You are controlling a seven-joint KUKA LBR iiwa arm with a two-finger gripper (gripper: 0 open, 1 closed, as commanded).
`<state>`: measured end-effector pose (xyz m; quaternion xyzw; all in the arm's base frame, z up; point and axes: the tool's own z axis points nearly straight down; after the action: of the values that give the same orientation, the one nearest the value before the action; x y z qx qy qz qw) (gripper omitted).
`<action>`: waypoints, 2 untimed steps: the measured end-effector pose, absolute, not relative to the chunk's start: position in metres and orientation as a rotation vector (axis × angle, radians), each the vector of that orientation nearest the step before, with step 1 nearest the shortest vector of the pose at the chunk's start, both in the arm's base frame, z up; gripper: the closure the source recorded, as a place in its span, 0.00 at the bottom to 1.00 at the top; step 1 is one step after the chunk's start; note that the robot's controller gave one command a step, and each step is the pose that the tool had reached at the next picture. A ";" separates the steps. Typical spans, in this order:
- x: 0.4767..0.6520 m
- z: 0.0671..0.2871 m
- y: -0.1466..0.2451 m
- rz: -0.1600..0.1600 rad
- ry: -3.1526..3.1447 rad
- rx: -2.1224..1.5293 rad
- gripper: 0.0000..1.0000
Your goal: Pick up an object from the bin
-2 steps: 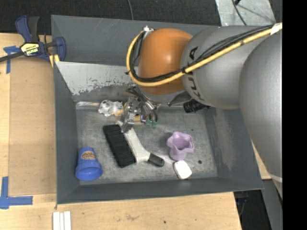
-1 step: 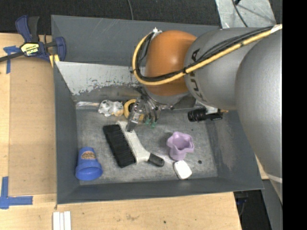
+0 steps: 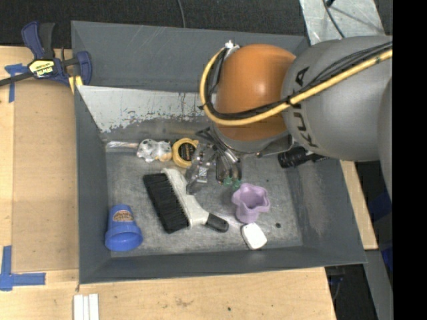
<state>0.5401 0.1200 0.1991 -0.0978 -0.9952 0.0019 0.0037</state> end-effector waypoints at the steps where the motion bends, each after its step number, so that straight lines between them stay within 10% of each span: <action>1: 0.543 0.223 0.131 -0.005 -3.142 -0.251 1.00; 2: 0.554 0.198 0.147 -0.003 -3.065 -0.712 1.00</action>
Offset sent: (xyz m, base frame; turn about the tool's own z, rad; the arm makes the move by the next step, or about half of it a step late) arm 0.0336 0.0525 -0.0365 0.0690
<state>0.5545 0.1473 0.1977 -0.2262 -0.9741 -0.0011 -0.0026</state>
